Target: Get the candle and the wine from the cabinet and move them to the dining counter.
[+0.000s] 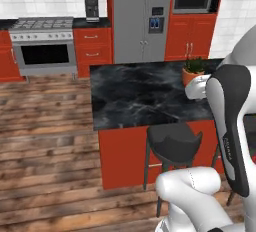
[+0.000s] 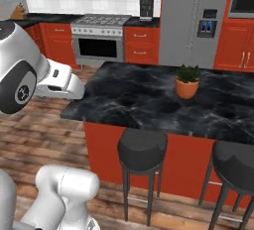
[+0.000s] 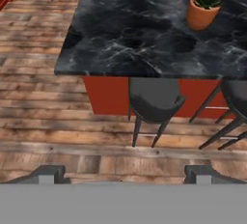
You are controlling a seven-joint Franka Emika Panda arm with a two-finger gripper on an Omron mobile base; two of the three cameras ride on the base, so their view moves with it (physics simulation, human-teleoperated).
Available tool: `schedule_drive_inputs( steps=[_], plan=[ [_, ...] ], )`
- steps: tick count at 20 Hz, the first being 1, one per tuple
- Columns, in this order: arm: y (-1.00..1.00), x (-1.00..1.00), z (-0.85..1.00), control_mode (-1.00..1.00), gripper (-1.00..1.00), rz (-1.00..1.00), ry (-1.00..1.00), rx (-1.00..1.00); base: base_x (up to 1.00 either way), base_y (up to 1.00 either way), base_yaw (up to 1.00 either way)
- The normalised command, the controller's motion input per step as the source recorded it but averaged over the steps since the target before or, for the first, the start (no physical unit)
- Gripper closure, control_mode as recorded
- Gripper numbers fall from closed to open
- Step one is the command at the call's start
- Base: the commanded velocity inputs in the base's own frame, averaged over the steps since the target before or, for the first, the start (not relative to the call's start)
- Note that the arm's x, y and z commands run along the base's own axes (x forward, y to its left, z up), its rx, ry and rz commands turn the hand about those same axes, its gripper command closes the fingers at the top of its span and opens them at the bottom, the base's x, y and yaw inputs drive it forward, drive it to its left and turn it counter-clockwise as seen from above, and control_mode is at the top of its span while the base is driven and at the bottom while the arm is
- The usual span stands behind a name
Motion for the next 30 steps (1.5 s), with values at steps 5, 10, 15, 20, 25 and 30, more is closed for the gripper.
schedule_drive_inputs(
  steps=[5, 10, 15, 20, 25, 30],
  plan=[
    [0.00, 0.00, 0.00, 1.00, -1.00, 0.00, 0.00, 0.00, 0.32, 1.00, 0.00],
    [0.00, 0.00, 0.00, 1.00, -1.00, 0.00, 0.00, 0.00, 0.31, 1.00, 0.00],
    [0.00, 0.00, 0.00, 1.00, -1.00, 0.00, 0.00, 0.00, 0.38, 1.00, 0.00],
    [0.00, 0.00, 0.00, 1.00, -1.00, 0.00, 0.00, 0.00, 0.68, 1.00, 0.00],
    [0.00, 0.00, 0.00, 1.00, -1.00, 0.00, 0.00, 0.00, 0.85, 1.00, 0.00],
    [0.00, 0.00, 0.00, 1.00, -1.00, 0.00, 0.00, 0.00, 0.99, 0.93, 0.00]
  ],
)
